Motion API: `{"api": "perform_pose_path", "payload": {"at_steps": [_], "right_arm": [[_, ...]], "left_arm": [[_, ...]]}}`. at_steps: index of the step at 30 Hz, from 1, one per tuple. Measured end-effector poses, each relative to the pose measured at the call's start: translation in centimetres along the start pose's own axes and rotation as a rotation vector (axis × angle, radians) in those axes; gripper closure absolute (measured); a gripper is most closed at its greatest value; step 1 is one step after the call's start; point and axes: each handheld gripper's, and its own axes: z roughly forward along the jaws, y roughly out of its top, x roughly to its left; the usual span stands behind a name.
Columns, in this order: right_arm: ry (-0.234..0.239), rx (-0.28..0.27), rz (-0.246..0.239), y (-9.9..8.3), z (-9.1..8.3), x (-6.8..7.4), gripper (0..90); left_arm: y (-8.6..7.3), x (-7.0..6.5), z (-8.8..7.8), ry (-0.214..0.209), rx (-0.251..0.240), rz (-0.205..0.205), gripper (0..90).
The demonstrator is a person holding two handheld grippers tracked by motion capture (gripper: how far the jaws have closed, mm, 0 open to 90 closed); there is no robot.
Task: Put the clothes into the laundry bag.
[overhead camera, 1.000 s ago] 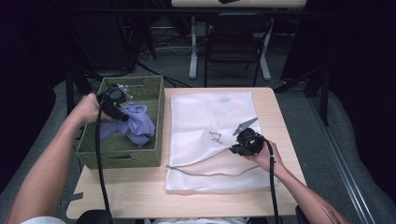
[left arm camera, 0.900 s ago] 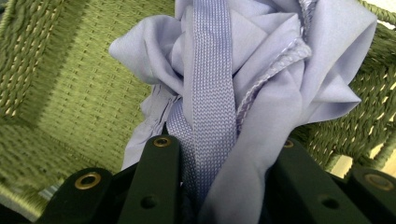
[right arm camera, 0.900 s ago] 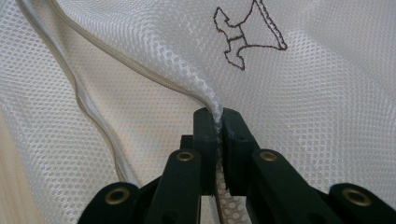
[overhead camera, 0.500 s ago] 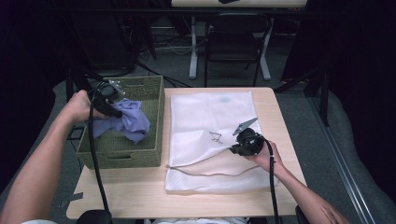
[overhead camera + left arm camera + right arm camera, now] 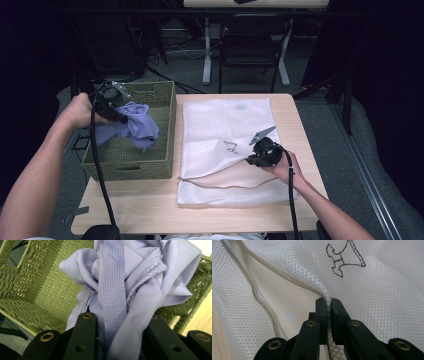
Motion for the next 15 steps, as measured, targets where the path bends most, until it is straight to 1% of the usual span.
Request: {"api": "perform_pose_path", "payload": {"at_steps": [6,9,14,15], "right_arm": [[0.001,0.001,-0.004,0.0,0.1,0.0,85.9],[-0.001,0.0,-0.003,0.0,0.0,0.0,85.9],[0.001,-0.001,-0.006,0.0,0.0,-0.1,85.9],[0.003,0.001,0.0,0.0,0.0,0.0,85.9]], "left_arm": [[0.2,0.1,-0.9,-0.004,-0.008,-0.01,74.5],[0.4,0.1,-1.3,-0.003,-0.011,-0.005,74.5],[0.8,0.1,-2.0,-0.009,-0.03,-0.004,74.5],[0.8,0.1,-2.2,-0.01,-0.036,-0.003,74.5]]}}
